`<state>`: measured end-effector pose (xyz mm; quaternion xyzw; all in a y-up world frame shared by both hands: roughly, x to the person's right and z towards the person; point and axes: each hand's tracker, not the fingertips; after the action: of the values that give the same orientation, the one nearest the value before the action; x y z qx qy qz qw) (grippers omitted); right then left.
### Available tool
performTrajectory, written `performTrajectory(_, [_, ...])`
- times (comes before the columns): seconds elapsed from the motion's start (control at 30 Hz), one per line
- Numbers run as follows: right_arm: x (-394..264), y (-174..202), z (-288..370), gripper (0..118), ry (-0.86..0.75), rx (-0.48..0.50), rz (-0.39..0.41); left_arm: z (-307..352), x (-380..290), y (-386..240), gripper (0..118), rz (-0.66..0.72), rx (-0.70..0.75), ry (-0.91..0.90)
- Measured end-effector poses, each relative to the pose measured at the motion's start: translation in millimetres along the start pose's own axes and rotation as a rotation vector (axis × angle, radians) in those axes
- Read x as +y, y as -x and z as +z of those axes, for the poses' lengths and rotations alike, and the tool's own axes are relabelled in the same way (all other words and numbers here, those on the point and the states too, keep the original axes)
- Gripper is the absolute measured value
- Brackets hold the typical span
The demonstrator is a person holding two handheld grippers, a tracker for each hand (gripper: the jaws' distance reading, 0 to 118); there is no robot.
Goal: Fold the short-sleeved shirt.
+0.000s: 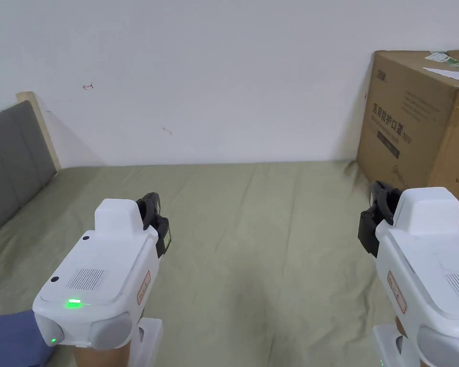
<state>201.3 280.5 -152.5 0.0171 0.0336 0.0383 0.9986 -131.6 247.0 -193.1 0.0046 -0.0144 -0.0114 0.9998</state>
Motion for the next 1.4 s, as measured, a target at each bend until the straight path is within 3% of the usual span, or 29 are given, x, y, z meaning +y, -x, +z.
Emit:
performTrajectory(0.67, [2.9, 0.9, 1.6, 0, -0.003, -0.010, -0.002, 4.9, 2.1, 1.8, 0, -0.014, 0.012, -0.007])
performTrajectory(0.7, [2.8, 0.7, 1.5, 0, 0.001, -0.015, -0.005, 5.2, 2.5, 1.8, 4, -0.016, 0.011, -0.004])
performTrajectory(0.77, [2.7, -0.2, 1.6, 2, 0.007, -0.014, -0.011, 5.1, 3.1, 2.0, 25, -0.015, 0.019, 0.003])
performTrajectory(0.8, [2.6, -0.5, 1.7, 9, 0.011, -0.016, -0.014, 4.9, 3.2, 2.1, 43, -0.016, 0.023, 0.006])
performTrajectory(0.83, [2.7, -0.8, 1.6, 33, 0.017, -0.017, -0.016, 4.9, 3.3, 2.0, 68, -0.016, 0.029, 0.007])
performTrajectory(0.93, [2.4, -2.6, 0.2, 107, 0.027, -0.009, -0.037, 6.1, 2.3, 1.8, 107, -0.015, 0.039, -0.006])
performTrajectory(0.97, [2.0, -2.5, 0.1, 114, 0.028, -0.015, -0.038, 6.5, 2.4, 1.6, 114, -0.017, 0.042, -0.010])
performTrajectory(1.0, [1.8, -2.0, 0.8, 115, 0.023, -0.020, -0.040, 6.7, 3.1, 1.1, 118, -0.019, 0.043, -0.012])
performTrajectory(1.4, [3.3, 1.0, 0.7, 118, 0.013, -0.027, -0.039, 9.2, 7.3, -0.1, 118, -0.017, 0.047, -0.037])
